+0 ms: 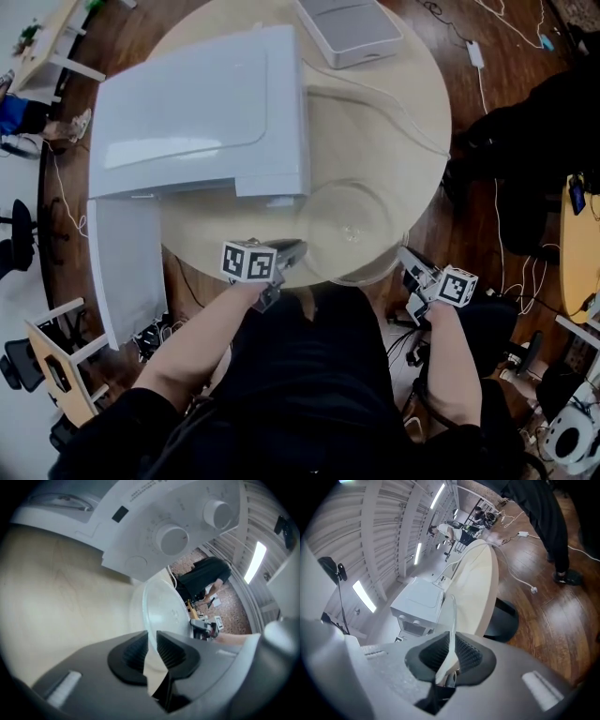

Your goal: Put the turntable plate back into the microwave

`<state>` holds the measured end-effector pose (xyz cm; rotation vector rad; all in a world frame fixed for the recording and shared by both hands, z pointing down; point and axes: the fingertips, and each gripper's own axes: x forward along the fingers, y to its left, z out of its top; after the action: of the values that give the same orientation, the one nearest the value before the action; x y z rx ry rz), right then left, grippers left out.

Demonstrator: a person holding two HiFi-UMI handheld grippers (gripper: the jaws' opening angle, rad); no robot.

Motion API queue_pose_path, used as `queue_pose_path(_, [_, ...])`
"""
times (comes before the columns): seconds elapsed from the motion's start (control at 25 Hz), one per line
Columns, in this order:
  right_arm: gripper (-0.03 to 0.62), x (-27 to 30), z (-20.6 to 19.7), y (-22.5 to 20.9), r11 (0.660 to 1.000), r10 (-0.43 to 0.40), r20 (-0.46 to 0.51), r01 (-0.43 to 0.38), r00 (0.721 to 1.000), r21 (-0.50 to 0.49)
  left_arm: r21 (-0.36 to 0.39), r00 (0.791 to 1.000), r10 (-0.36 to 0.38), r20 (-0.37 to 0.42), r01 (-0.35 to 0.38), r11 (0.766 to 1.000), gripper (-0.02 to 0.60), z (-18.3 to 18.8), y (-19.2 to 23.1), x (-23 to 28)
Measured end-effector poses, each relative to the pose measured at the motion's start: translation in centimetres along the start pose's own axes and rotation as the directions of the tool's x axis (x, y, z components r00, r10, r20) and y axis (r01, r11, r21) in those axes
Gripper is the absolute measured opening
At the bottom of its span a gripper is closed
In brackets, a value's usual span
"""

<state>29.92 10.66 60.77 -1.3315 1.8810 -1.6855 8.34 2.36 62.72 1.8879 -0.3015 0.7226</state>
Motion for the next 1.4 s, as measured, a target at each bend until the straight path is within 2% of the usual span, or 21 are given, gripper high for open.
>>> queue_pose_path(0.36, [0.037,1.2,-4.6,2.3,1.000,-0.010,-0.015,0.010,1.000,-0.010,-0.007,0.999,-0.016,0.033,0.017,1.000,0.058,-3.3,1.3,-4.2])
queue_pose_path(0.6, [0.038,6.3,-7.3,6.4,0.997,0.044,-0.052,-0.047,0.998,-0.065,-0.001,0.993,0.059,0.100,-0.060,0.998,0.061,-4.4,4.4,-10.6])
queue_pose_path(0.8, [0.038,10.8,-8.3,9.9,0.991,0.085,-0.051,-0.090,0.995,-0.098,0.034,0.974,0.149,0.168,-0.157,0.987,0.063,-2.7,6.3,-16.4])
queue_pose_path(1.04, [0.041,15.0,-7.7,12.0,0.985,0.119,-0.055,-0.125,0.991,-0.119,0.059,0.950,0.226,0.216,-0.244,0.968,0.066,0.4,7.8,-19.8])
queue_pose_path(1.24, [0.041,17.1,-6.2,13.4,0.978,0.144,-0.038,-0.148,0.989,-0.147,0.049,0.927,0.274,0.257,-0.296,0.954,0.069,1.7,8.7,-20.6])
queue_pose_path(1.4, [0.041,19.0,-6.0,14.2,0.974,0.158,-0.069,-0.166,0.985,-0.151,-0.001,0.906,0.334,0.260,-0.345,0.939,0.072,1.7,10.5,-21.1])
